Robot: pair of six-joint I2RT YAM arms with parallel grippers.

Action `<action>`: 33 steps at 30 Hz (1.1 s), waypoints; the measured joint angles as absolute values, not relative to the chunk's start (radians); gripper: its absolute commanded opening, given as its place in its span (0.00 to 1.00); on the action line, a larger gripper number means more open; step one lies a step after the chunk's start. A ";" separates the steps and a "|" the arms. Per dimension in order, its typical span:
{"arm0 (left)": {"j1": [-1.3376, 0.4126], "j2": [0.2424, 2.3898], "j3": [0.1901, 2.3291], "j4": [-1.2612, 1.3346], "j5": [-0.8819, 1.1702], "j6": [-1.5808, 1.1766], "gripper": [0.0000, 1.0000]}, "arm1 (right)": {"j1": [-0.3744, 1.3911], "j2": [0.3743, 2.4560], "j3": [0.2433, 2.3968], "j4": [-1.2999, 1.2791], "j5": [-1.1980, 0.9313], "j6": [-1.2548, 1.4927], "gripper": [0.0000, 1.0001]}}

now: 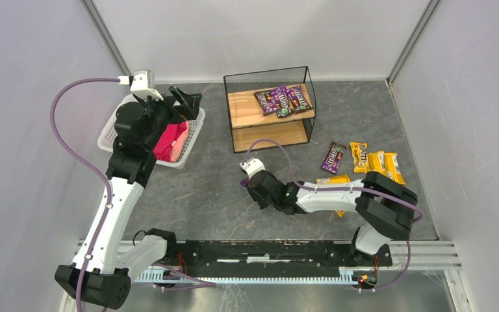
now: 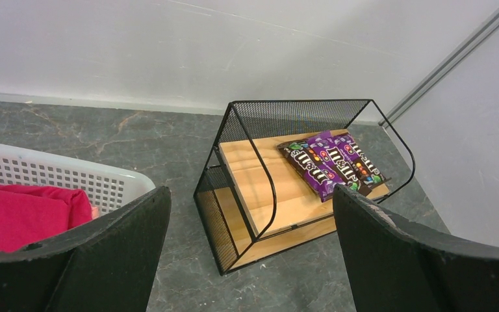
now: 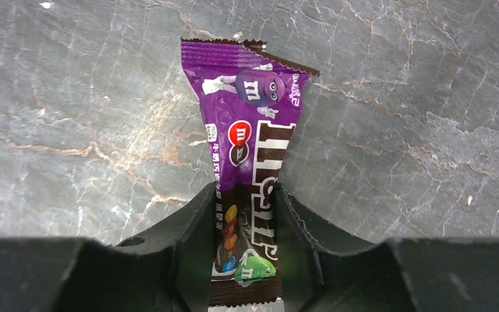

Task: Place and organize the candy bags onto the shelf

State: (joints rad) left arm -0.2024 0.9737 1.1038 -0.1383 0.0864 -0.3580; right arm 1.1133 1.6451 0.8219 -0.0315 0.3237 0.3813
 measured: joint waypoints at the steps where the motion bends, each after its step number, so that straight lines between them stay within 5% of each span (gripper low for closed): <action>1: -0.202 0.974 1.103 -0.139 0.087 -0.358 1.00 | 1.116 1.630 0.813 -0.031 0.323 0.382 0.39; 17: -0.202 0.974 1.102 -0.138 0.089 -0.358 1.00 | 1.124 1.254 0.797 -0.062 0.400 0.418 0.35; 33: -0.202 0.973 1.098 -0.133 0.089 -0.358 1.00 | 0.925 1.568 1.390 -0.116 0.603 0.316 0.36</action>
